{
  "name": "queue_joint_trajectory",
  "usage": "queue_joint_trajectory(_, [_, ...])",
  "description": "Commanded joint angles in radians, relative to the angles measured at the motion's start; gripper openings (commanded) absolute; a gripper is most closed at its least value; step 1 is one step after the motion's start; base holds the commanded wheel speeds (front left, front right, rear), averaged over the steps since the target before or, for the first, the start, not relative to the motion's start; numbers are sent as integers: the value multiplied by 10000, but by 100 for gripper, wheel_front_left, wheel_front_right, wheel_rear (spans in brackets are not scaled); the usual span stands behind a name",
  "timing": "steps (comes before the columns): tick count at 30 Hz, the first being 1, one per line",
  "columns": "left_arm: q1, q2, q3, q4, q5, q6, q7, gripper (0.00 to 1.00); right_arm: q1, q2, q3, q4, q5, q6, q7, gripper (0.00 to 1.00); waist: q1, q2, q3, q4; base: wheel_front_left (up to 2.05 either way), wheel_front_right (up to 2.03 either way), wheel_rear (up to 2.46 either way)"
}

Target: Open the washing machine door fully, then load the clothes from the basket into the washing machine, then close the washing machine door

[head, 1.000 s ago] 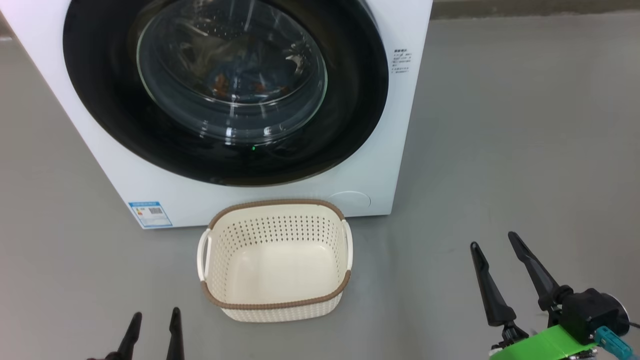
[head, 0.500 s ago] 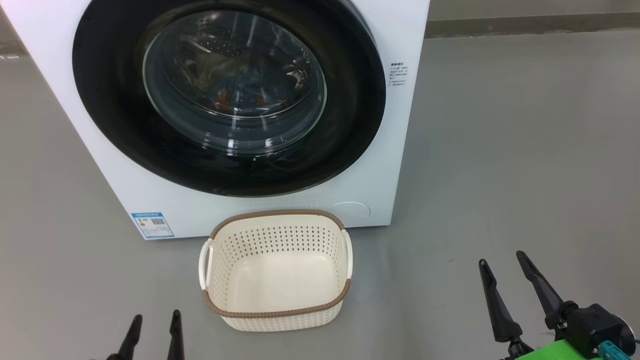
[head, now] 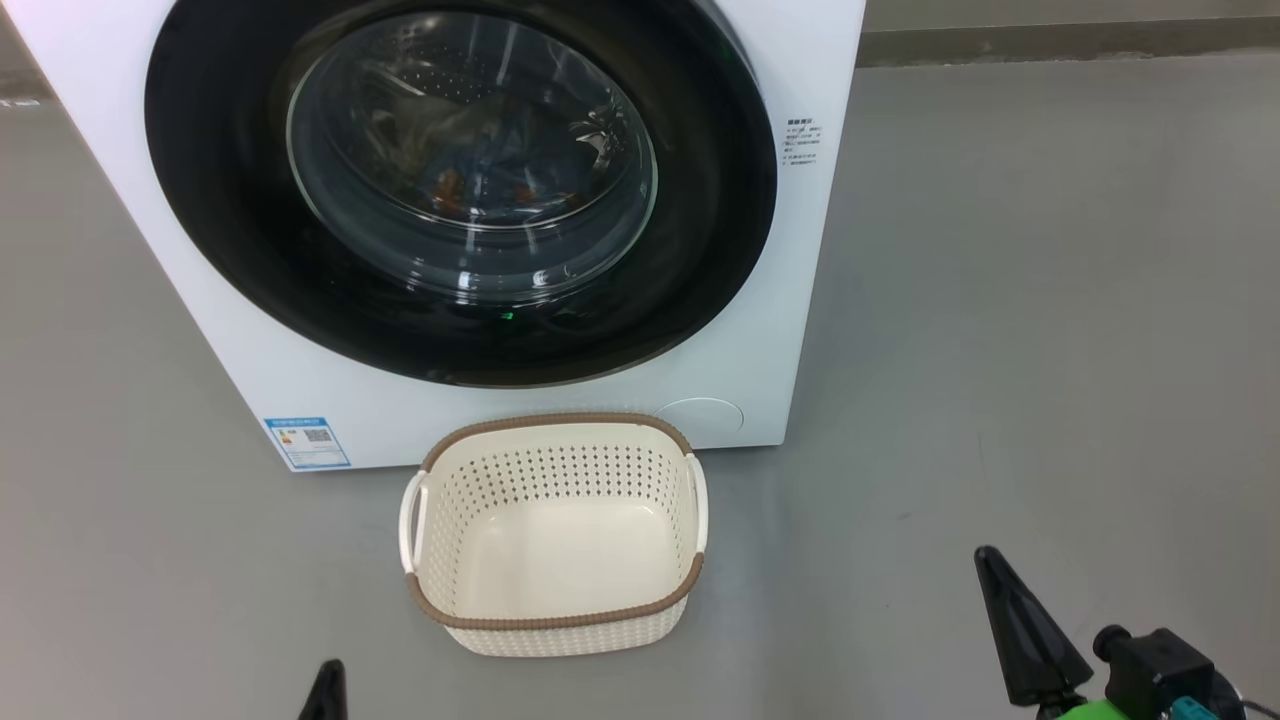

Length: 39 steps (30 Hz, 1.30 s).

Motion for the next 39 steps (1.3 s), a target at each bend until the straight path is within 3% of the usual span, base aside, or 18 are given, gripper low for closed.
queue_joint_trajectory(1, [-86, 57, 45, -91, -159, -7, 57, 0, -35, -6, -9, -137, 178, -1, 29, 0, 0, 0, 1, -1, 0, 0, 0])
queue_joint_trajectory(6, [-169, 67, 105, -86, -705, -31, 211, 0, -91, -24, -26, -89, 789, -3, 154, 0, 22, 0, -14, -8, 0, 0, 0])
queue_joint_trajectory(11, [-246, 77, 148, -82, -1253, -54, 347, 0, -168, -39, -40, -12, 1397, -6, 278, 0, 2, 0, 9, -15, 0, 0, 0])
queue_joint_trajectory(39, [-735, 134, 450, -40, -4304, -185, 1158, 0, -566, -63, -185, 350, 4723, -20, 1015, 0, 0, 0, 48, -53, 0, 0, 0])
